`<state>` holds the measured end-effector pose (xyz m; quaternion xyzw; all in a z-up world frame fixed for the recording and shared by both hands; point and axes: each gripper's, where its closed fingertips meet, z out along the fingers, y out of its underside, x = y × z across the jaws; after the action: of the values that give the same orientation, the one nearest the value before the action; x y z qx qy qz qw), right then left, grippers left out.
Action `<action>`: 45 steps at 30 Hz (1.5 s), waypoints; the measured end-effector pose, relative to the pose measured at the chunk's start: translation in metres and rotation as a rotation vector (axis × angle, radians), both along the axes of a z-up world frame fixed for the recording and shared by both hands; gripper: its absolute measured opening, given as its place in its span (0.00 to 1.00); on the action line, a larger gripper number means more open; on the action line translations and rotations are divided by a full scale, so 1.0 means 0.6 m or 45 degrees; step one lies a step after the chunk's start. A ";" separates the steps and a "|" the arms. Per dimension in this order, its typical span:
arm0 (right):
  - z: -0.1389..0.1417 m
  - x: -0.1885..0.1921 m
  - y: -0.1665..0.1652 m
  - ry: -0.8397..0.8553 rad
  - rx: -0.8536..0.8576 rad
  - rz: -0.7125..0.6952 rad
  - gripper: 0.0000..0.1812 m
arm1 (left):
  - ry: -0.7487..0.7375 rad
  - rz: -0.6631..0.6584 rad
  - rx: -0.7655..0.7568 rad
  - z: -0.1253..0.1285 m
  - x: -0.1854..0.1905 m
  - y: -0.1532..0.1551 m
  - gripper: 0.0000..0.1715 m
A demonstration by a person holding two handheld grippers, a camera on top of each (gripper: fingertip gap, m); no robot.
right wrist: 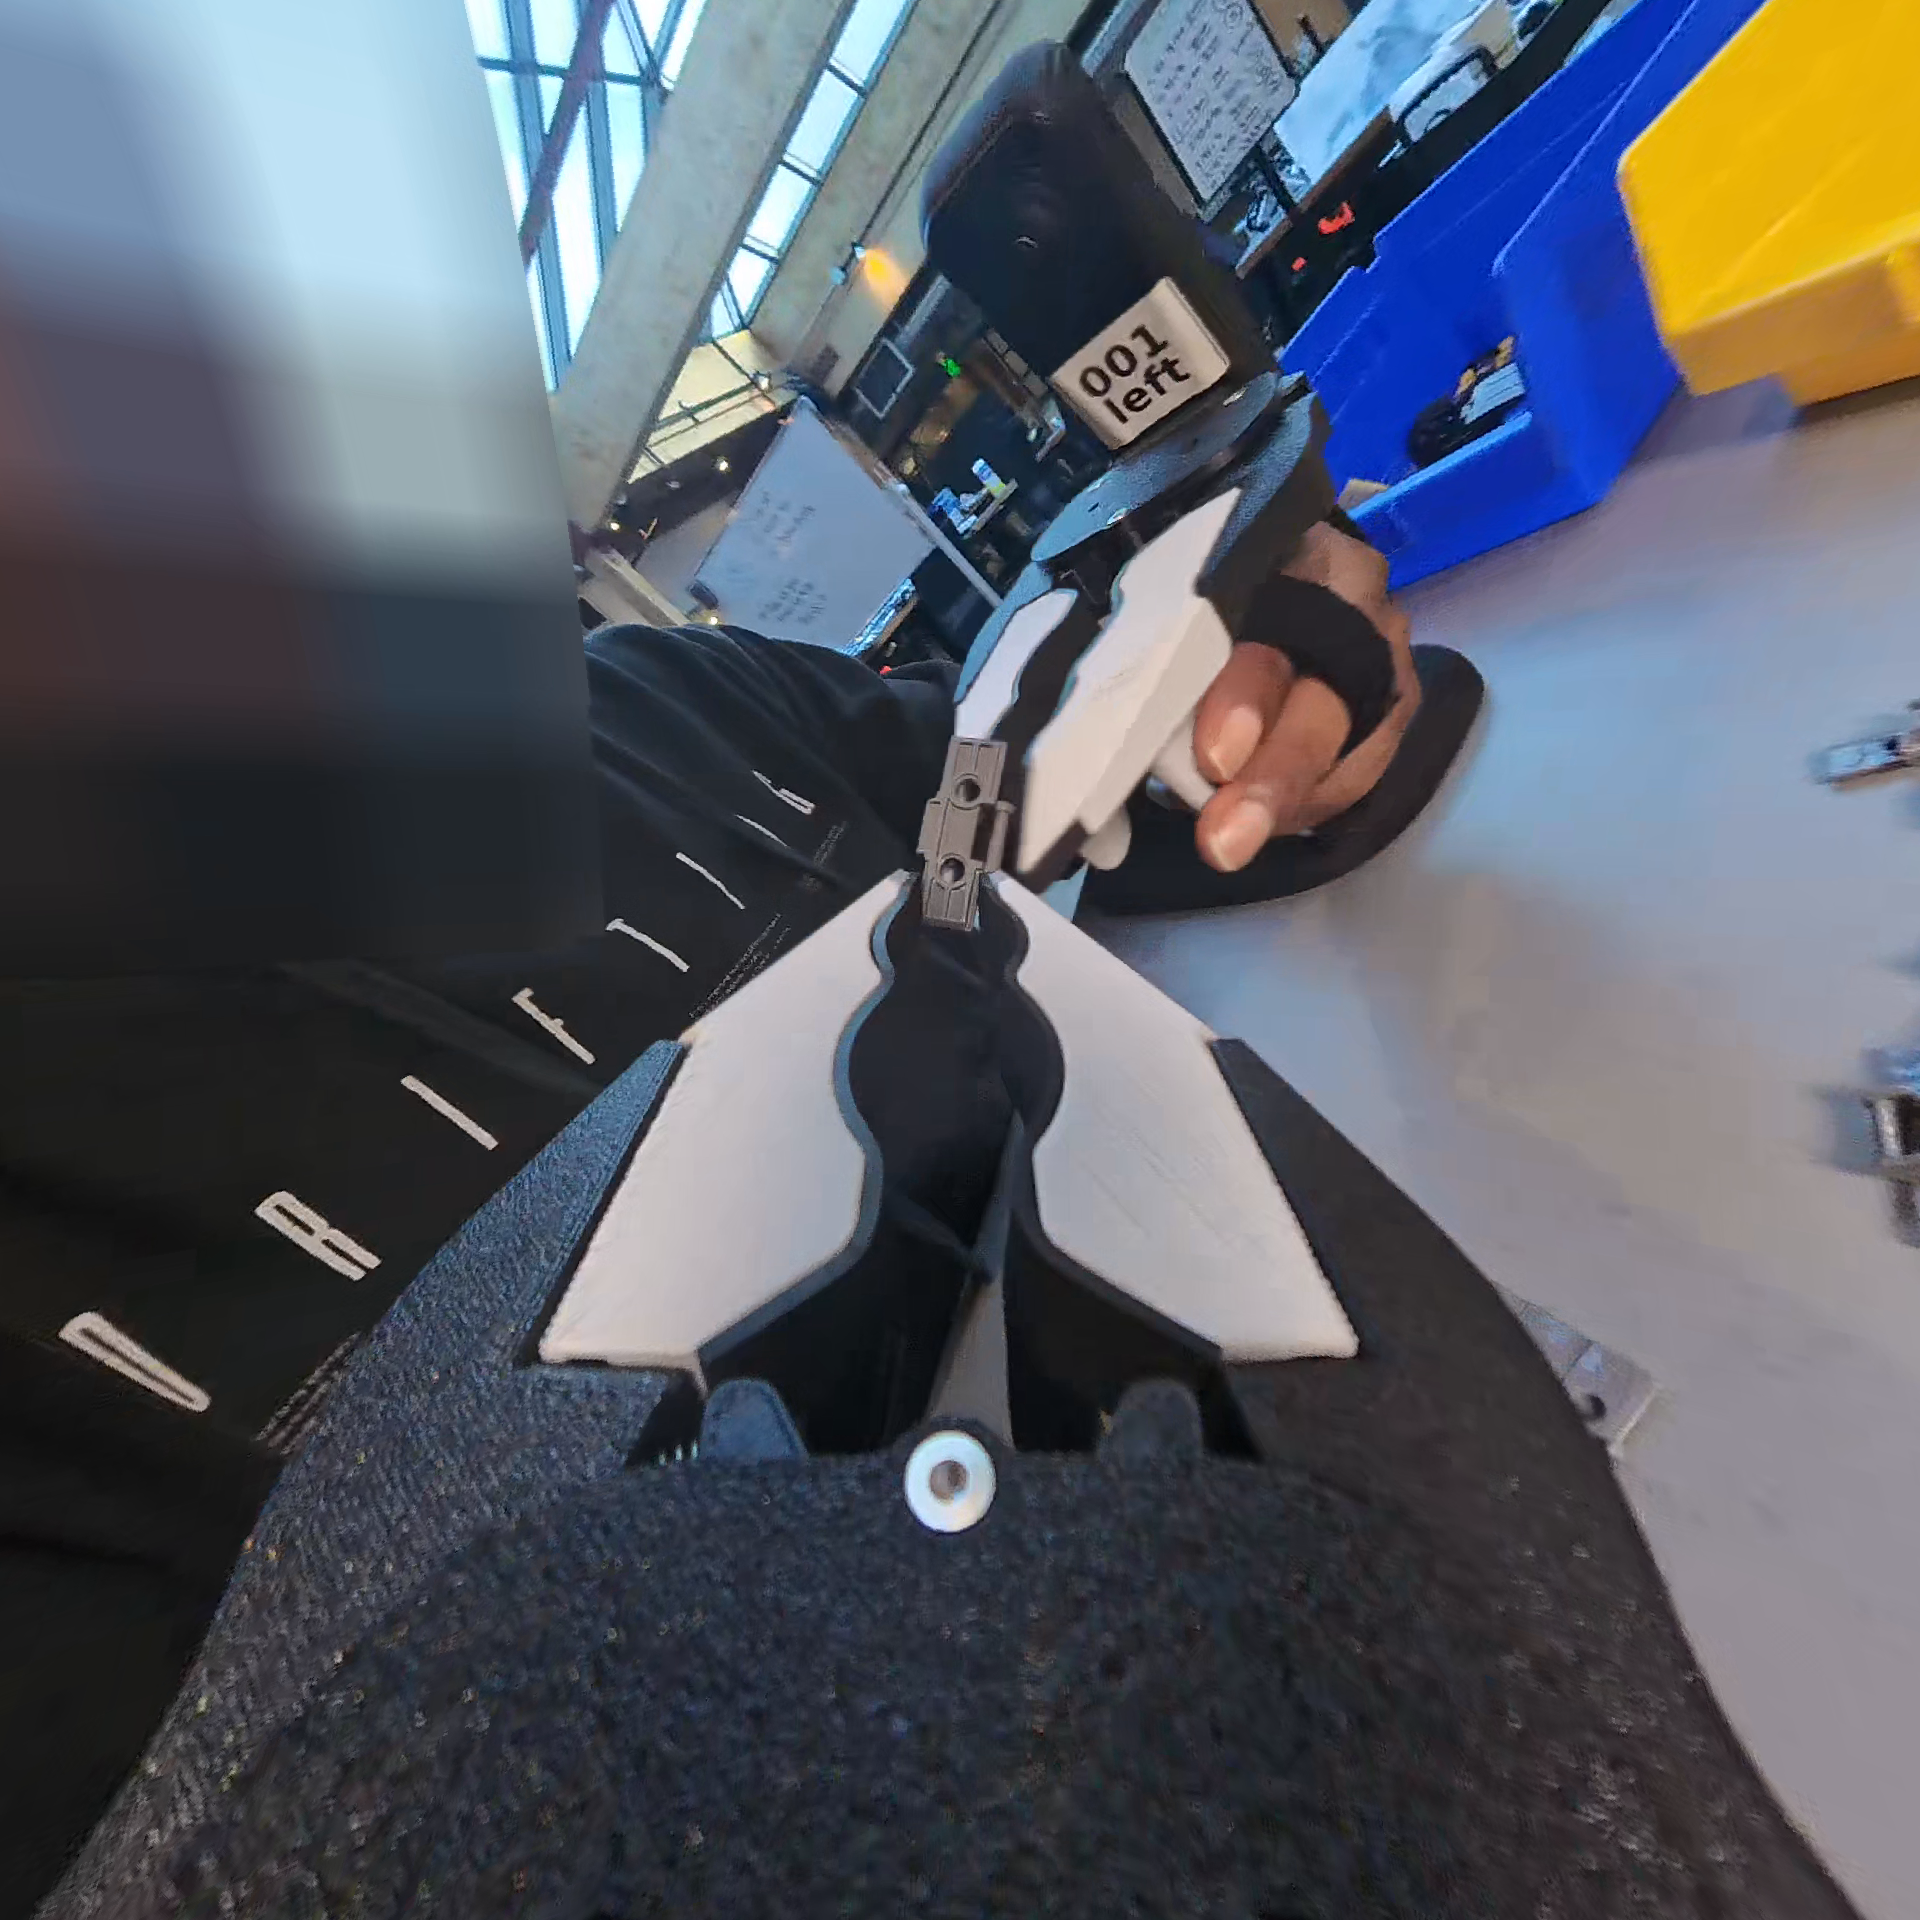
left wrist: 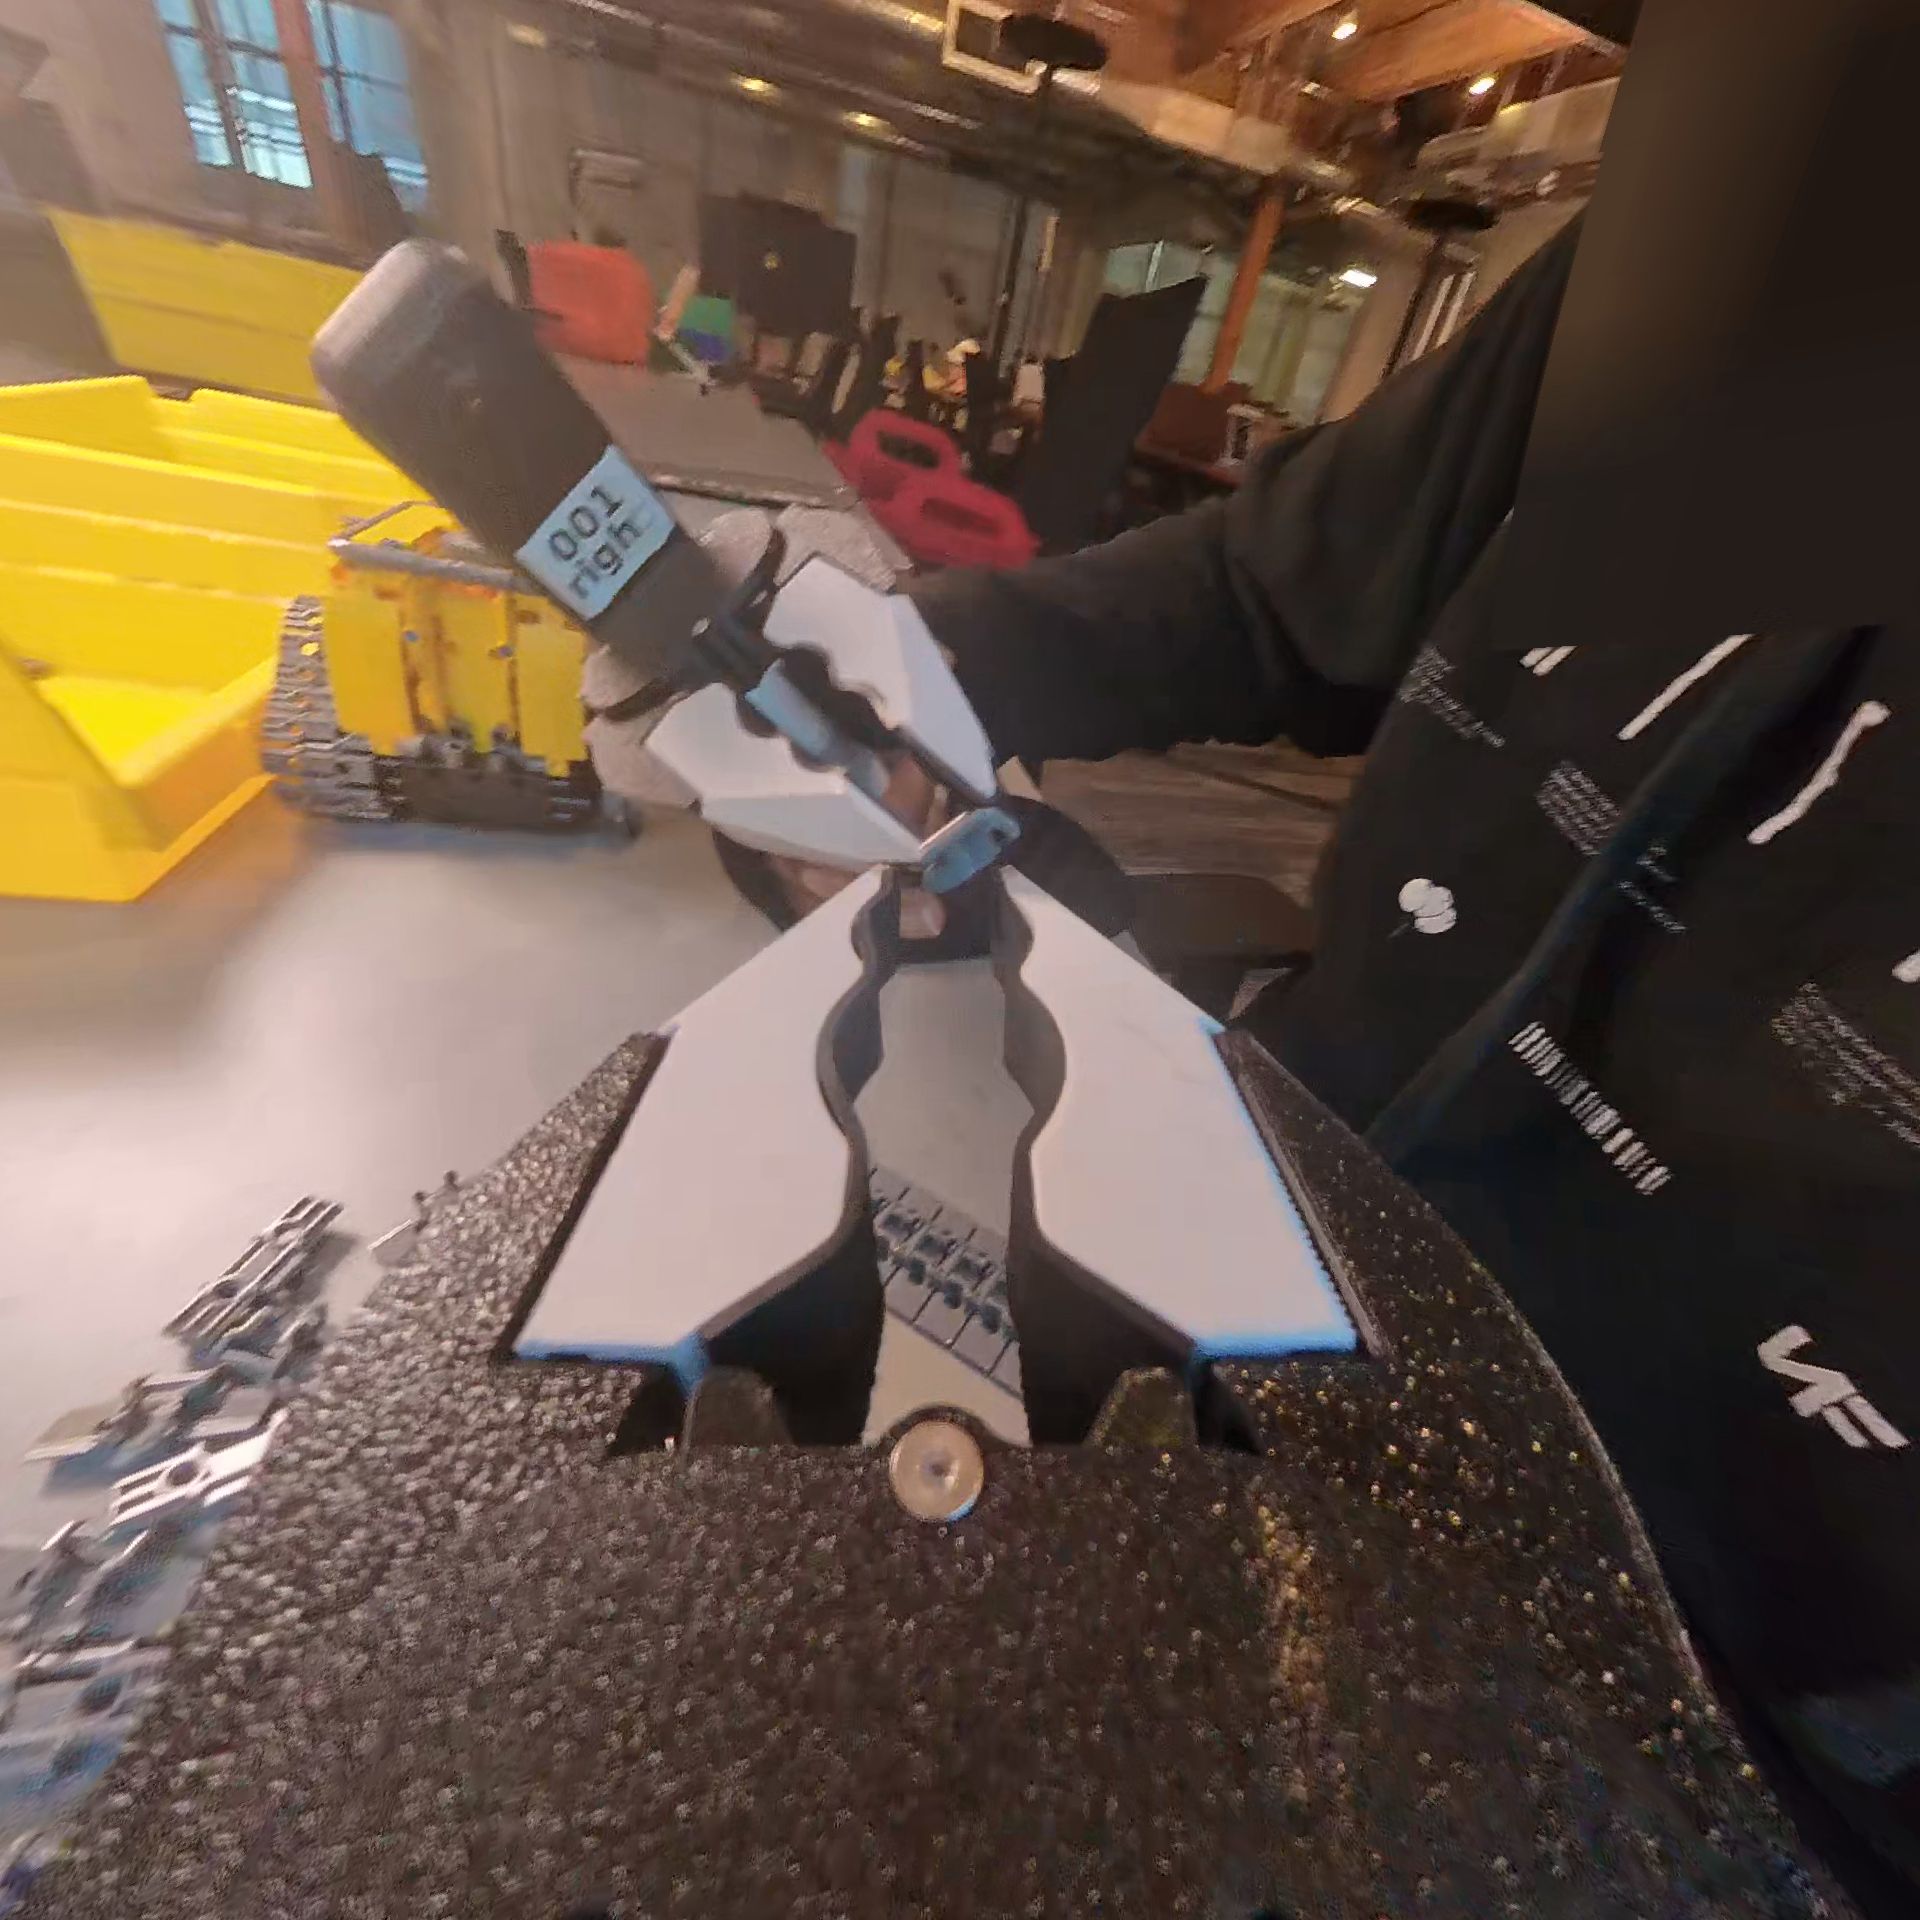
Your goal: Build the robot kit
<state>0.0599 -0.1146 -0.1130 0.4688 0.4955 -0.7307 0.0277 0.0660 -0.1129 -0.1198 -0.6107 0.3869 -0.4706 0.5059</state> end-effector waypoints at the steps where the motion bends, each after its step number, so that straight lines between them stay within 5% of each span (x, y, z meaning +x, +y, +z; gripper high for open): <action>1: 0.001 0.002 -0.003 0.009 -0.022 0.018 0.06 | -0.017 -0.018 -0.001 0.004 0.003 -0.005 0.08; 13: -0.039 -0.007 0.064 -0.094 0.176 -0.337 0.05 | -0.078 0.110 -0.449 -0.038 -0.014 0.041 0.00; 25: -0.067 -0.016 0.051 -0.106 0.488 -0.376 0.00 | -0.017 0.135 -0.510 -0.060 -0.012 0.046 0.00; 33: -0.119 -0.014 0.085 -0.289 0.697 -0.448 0.09 | 0.371 0.335 -0.416 -0.114 -0.063 0.072 0.07; 39: -0.155 -0.008 0.064 -0.368 0.898 -0.355 0.11 | 0.843 0.253 -0.230 -0.188 -0.064 0.049 0.17; 45: -0.189 -0.015 0.049 -0.461 1.120 -0.288 0.11 | 1.020 0.178 -0.123 -0.218 -0.055 0.043 0.13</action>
<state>0.0506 -0.0851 -0.2267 0.6065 0.6903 -0.3574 -0.1670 0.0331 -0.0869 -0.2506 -0.7934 0.4885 -0.1778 0.3167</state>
